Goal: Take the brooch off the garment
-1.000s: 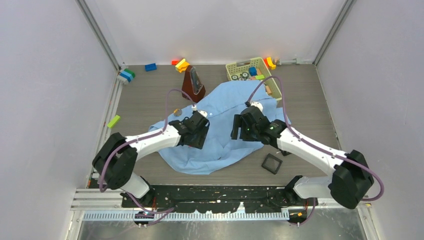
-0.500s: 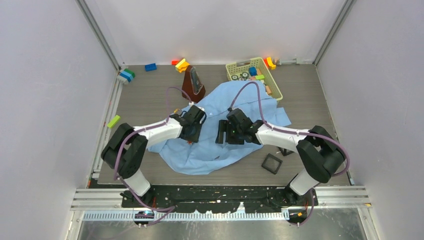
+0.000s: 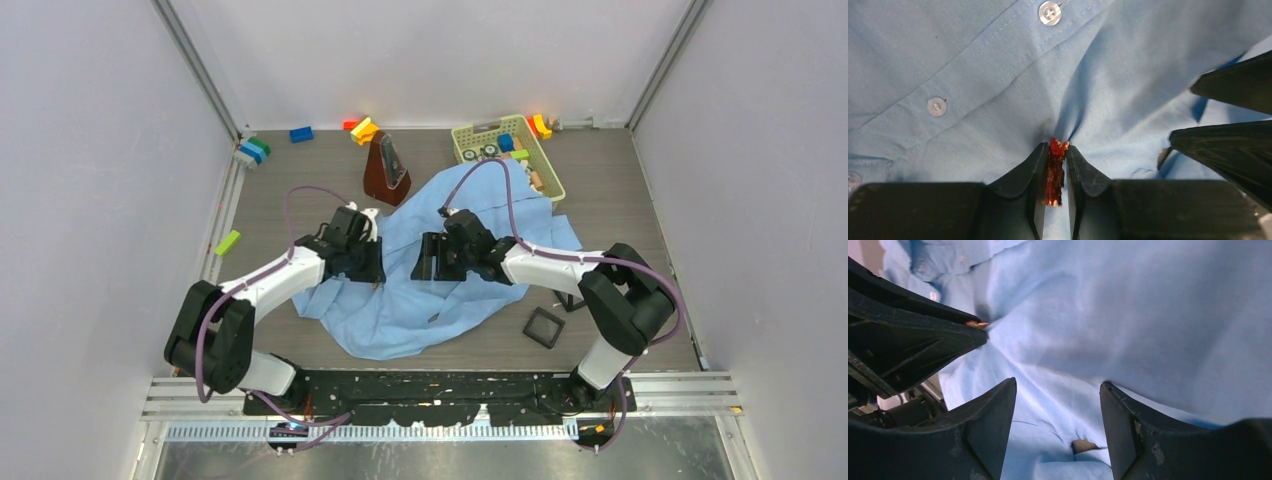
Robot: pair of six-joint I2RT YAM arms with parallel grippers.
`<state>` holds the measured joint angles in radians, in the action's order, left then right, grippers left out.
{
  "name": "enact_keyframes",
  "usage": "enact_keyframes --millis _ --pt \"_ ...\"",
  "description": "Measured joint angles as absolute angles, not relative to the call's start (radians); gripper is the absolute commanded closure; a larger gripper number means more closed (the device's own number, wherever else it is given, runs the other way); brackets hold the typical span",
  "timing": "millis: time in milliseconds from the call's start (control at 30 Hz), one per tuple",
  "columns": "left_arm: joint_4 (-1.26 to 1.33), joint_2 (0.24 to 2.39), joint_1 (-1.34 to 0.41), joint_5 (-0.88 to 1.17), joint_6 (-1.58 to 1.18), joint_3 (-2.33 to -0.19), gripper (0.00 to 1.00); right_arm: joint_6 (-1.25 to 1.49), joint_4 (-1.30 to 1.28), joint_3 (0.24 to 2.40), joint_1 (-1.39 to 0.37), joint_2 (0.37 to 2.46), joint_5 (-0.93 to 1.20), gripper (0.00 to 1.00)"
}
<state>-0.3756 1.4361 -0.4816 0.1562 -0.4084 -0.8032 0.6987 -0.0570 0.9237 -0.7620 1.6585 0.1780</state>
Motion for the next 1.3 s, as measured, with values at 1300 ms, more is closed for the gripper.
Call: enact_keyframes --millis 1300 --pt "-0.419 1.416 -0.464 0.131 -0.383 -0.79 0.83 0.713 0.039 0.942 -0.835 1.715 0.212 0.35"
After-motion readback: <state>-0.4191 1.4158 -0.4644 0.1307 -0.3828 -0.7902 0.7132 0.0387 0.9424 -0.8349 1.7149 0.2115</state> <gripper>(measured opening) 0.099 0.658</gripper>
